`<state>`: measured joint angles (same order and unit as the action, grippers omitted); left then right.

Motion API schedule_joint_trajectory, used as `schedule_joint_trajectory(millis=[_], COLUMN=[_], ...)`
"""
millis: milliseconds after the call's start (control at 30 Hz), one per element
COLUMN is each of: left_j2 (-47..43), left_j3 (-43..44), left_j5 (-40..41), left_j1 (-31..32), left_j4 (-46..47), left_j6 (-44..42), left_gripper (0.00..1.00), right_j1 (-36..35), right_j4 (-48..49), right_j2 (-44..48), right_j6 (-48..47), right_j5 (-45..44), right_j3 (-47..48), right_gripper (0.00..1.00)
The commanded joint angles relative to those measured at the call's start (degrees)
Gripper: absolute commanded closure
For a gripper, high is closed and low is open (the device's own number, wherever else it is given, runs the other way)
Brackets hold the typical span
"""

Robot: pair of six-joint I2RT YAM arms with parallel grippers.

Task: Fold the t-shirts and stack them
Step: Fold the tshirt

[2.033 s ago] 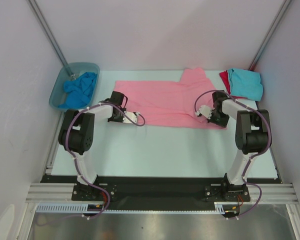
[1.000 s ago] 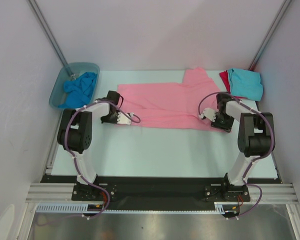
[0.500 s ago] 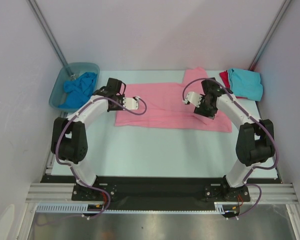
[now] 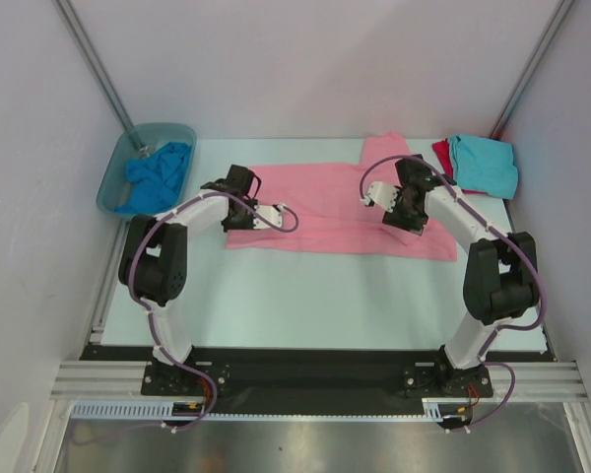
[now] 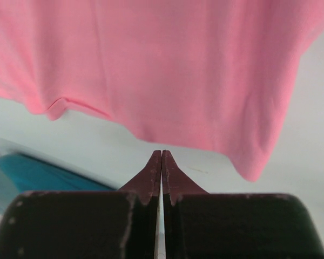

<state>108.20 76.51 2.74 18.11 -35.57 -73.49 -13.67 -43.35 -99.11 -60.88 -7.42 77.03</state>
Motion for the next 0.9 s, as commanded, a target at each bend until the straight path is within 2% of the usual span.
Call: schedule_joint_trajectory(millis=[0, 867], left_j2=[2.18, 6.06], left_j3=[2.32, 4.87], left_j5=[-1.51, -1.95], left_j1=[0.17, 0.17], left_j4=[1.03, 1.47], left_j6=[0.02, -1.13], left_gripper=[0.99, 1.00], right_j1=[-0.65, -1.09], right_j4=[1.25, 1.87], right_j2=[0.06, -2.93], right_j6=[1.47, 0.85], right_j5=[-0.93, -2.25], right_j3=[0.31, 2.42], right_gripper=[0.43, 0.44])
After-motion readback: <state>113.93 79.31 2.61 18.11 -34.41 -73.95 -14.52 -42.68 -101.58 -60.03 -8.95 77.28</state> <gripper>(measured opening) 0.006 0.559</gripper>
